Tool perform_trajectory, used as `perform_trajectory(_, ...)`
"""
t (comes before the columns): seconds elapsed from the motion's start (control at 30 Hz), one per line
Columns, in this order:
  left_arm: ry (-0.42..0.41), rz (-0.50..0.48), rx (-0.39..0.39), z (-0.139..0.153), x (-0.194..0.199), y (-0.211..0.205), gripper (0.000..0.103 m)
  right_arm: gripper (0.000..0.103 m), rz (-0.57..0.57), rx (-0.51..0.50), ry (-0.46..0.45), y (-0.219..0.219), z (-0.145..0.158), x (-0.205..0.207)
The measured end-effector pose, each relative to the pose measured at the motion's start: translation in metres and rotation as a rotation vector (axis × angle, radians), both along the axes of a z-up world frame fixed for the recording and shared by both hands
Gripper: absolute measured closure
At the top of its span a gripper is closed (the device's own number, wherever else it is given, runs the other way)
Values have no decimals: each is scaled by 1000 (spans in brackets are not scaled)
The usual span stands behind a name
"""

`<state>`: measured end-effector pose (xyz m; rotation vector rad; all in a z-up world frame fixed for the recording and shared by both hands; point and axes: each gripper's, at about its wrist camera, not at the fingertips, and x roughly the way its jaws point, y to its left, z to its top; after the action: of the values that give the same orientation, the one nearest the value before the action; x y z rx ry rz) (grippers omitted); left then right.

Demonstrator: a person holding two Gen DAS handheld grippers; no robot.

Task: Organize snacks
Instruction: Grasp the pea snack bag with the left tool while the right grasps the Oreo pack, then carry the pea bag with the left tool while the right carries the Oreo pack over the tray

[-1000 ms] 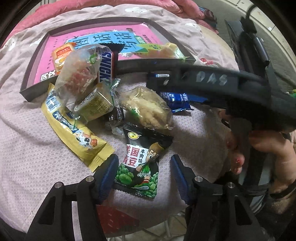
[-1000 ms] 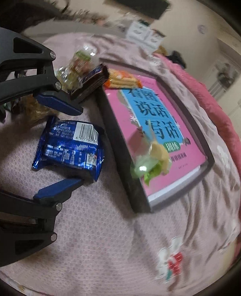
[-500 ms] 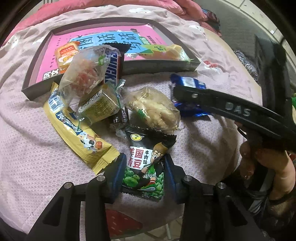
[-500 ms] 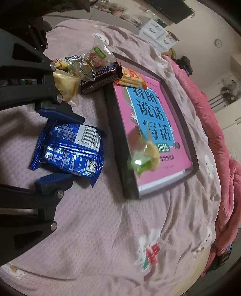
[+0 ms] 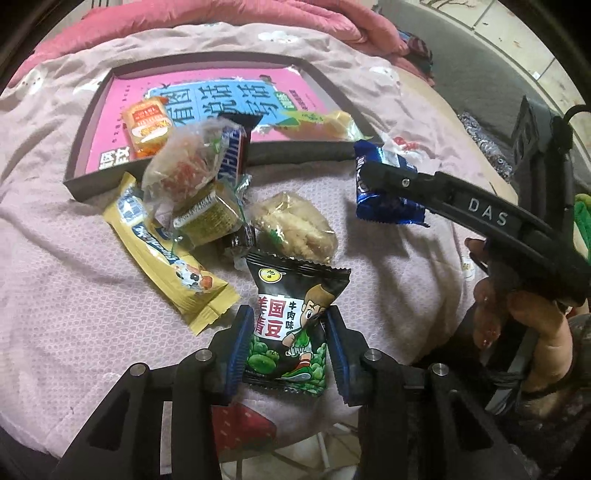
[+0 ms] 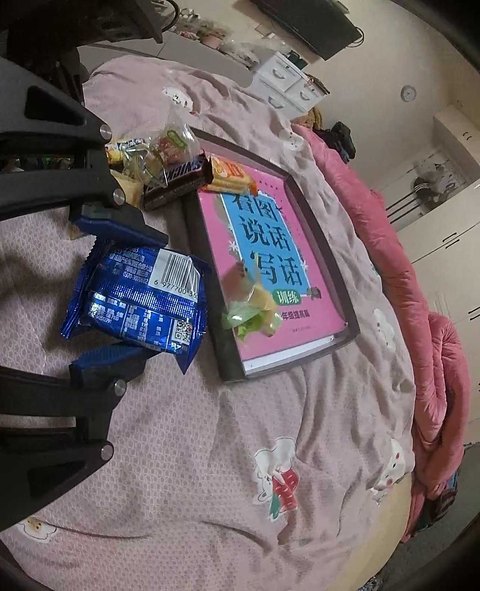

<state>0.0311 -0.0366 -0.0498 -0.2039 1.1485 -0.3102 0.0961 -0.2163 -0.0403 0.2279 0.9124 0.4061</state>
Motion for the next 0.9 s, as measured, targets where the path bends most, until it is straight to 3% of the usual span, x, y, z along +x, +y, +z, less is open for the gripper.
perform_trajectory(0.9,-154,155,14,58,-16,44,62,55,71,26,-157,12,34,-18)
